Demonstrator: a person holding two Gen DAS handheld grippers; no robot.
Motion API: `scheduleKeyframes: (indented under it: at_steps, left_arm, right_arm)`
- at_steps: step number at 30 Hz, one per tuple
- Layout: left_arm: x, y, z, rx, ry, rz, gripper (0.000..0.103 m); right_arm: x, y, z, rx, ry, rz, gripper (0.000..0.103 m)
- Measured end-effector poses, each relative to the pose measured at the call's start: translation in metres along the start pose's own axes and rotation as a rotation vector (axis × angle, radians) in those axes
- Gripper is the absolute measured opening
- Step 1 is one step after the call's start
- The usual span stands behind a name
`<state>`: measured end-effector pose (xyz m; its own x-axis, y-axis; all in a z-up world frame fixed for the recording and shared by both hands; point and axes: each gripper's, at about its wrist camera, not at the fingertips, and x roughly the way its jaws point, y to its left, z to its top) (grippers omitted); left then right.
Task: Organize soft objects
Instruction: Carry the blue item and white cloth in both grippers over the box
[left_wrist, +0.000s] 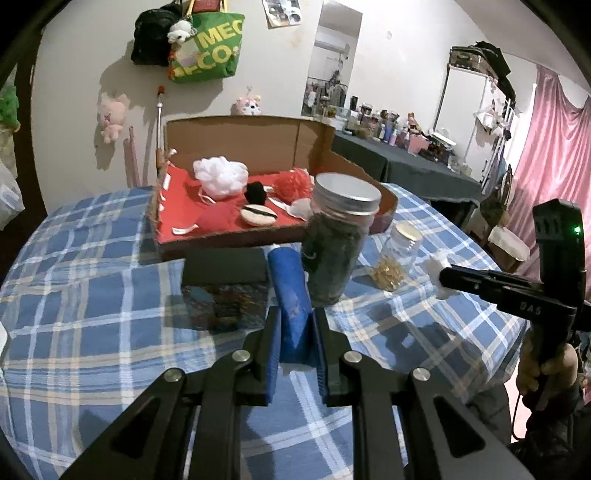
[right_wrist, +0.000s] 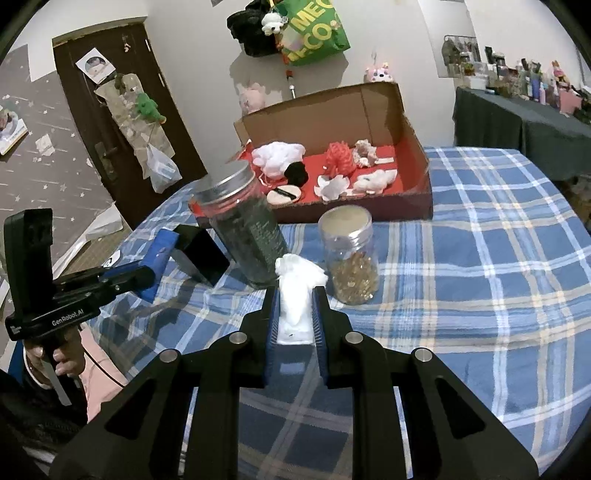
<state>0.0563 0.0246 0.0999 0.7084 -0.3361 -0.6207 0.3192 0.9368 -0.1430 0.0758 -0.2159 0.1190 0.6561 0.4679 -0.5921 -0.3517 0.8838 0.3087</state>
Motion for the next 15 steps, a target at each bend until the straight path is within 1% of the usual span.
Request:
scheduleKeyframes:
  at_steps: [7, 15]
  left_arm:
    - [-0.010, 0.007, 0.012, 0.001, -0.040, 0.021, 0.017]
    - [-0.017, 0.009, 0.030, 0.018, -0.080, 0.022, 0.017]
  right_arm:
    - [-0.010, 0.000, 0.015, -0.015, -0.042, -0.016, 0.017]
    - [-0.018, 0.002, 0.040, -0.046, -0.085, -0.024, 0.017]
